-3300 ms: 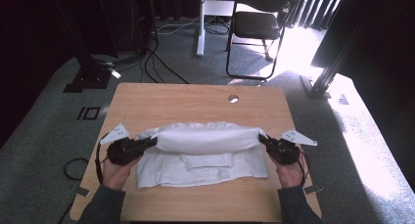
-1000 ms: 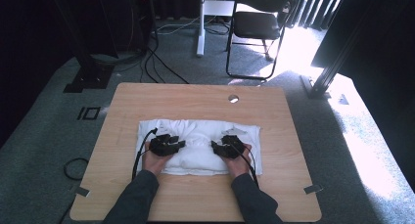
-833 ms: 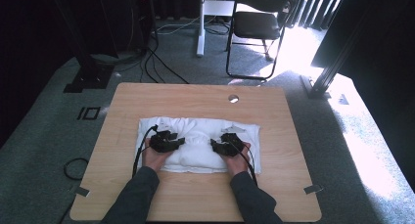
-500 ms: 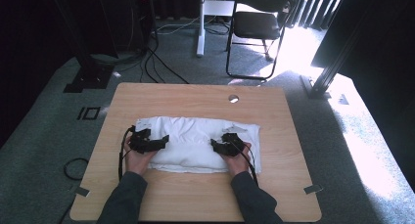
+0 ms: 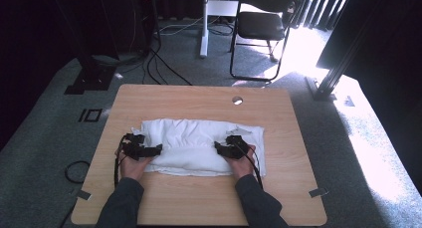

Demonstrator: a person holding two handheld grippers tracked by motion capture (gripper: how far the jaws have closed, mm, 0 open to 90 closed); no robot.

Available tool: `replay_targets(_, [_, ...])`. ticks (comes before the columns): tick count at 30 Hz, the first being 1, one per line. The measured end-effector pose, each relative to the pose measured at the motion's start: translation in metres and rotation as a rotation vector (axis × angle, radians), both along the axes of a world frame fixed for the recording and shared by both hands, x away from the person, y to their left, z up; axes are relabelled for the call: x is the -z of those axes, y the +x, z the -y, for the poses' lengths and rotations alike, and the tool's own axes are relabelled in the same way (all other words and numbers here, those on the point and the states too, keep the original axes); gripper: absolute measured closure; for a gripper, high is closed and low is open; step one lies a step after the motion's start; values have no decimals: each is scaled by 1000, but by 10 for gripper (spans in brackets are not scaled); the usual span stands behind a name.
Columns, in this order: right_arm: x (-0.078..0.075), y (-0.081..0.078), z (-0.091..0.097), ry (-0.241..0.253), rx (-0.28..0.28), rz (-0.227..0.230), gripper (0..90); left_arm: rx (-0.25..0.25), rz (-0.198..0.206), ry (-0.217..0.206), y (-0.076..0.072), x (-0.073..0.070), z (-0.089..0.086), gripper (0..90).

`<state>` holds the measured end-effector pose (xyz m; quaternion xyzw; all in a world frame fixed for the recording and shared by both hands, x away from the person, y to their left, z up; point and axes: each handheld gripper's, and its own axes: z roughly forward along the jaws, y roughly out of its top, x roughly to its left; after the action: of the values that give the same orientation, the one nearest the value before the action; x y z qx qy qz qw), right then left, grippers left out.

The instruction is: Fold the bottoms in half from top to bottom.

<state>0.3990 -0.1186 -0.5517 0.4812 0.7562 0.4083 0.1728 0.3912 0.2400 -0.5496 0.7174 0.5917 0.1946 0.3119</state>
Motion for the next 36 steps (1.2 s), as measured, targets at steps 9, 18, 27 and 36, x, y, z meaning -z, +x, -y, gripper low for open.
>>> replay_targets(9, [0, 0, 1, 2, -2, 0, 409, -69, -9, 61, -3, 1, 4, 17])
replay_targets(18, [-1, -1, 1, 3, -3, 2, 410, 43, 34, 31, -10, -3, 6, 286])
replay_targets(27, [-30, -18, 1, -6, -62, 100, 486, 139, 1, -203, -10, -5, -7, 841])
replay_targets(36, [-32, -19, -18, -90, -154, 112, 397, 183, 104, -377, -15, -31, -21, 848])
